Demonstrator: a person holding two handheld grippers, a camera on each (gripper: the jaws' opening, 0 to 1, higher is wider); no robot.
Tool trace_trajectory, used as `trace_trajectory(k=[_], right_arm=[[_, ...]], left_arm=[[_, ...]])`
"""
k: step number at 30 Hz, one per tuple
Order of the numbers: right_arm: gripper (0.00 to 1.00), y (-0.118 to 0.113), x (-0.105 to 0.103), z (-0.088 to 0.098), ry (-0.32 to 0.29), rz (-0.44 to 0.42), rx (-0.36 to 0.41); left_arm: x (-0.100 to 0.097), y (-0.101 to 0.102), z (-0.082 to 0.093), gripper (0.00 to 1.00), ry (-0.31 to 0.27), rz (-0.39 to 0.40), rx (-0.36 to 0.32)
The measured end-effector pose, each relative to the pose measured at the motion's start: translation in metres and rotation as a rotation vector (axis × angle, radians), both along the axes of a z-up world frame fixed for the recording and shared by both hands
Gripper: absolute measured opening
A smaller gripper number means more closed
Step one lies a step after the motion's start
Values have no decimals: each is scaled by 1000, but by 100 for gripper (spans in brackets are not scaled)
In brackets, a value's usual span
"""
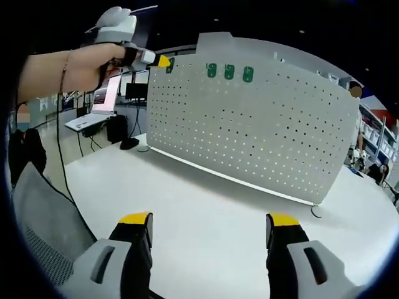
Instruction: Insert the hook assembly into the mounting plate slot until the hook locks in place.
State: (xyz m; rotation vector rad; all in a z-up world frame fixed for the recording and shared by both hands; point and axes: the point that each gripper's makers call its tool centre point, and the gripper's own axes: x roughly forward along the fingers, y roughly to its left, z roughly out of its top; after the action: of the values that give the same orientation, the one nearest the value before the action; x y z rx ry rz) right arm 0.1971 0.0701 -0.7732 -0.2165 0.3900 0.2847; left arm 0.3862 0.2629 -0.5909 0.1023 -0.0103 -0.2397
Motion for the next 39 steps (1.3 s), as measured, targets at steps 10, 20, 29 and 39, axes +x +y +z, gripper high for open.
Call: trace_trajectory(k=[10, 20, 29, 39], right_arm=[[70, 1, 0, -1, 5, 9, -4], [69, -1, 1, 2, -6, -2, 7], [69, 0, 1, 3, -10, -2, 22], [68, 0, 1, 5, -17, -2, 31]], left_arm=[[19, -7, 5, 1, -24, 2, 9], [41, -16, 19, 1, -66, 3, 16], [54, -22, 21, 1, -74, 21, 17], [71, -26, 26, 1, -97, 53, 11]])
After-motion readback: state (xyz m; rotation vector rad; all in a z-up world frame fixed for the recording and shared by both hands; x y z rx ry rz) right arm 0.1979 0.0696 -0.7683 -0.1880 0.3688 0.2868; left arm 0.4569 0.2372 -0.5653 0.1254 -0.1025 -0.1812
